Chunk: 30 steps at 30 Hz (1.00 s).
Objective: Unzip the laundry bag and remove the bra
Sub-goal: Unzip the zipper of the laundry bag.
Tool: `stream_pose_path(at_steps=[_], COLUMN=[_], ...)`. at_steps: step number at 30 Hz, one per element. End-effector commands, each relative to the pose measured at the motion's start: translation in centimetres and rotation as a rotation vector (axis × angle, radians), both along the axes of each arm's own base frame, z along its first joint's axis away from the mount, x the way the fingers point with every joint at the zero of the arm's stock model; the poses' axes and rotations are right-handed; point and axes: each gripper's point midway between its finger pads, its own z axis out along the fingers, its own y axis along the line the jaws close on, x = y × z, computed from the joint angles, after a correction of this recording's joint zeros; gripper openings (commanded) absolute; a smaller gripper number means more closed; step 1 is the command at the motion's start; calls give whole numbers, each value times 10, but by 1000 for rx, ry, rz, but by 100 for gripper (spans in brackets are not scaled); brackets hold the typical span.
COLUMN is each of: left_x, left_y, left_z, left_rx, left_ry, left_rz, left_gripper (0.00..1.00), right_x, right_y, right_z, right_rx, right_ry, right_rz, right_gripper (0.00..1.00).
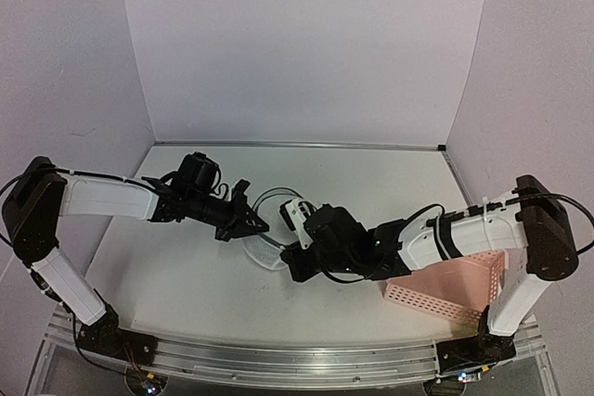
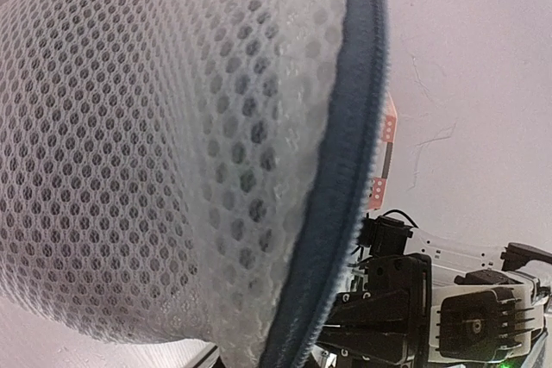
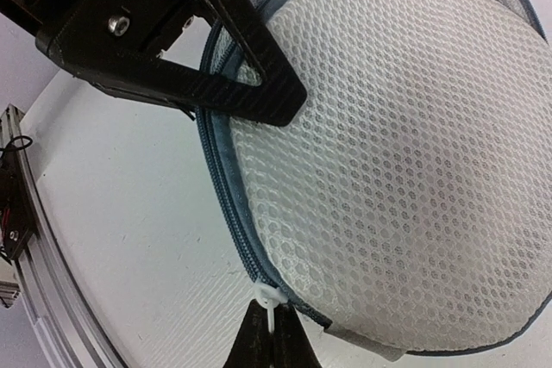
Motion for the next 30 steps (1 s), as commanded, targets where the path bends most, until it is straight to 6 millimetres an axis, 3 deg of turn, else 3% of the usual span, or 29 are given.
stream_pose_path(at_steps=[1, 5, 10, 17, 25, 30], left_x=[12, 10, 11, 9, 6, 0], left_y=[4, 4, 4, 6, 3, 0], left_z=[25, 26, 26, 23, 19, 25], left_rx=[-38, -43, -46, -42, -44, -63], left_ry=[-90, -92, -94, -90, -101, -140], left_rz=[41, 37, 39, 38, 0, -61], left_gripper=[0, 0, 0, 0, 0, 0], right_x=[1, 1, 2, 3, 6, 22], right_y=[-10, -8, 2, 12, -2, -23], right_z=[11, 15, 25, 38, 64, 77], right_rx=[16, 25, 47, 77, 94, 24], right_ry=[-12, -11, -18, -22, -76, -147], right_rz=[-45, -43, -23, -4, -29, -91], right_gripper=[0, 1, 18, 31, 48, 53])
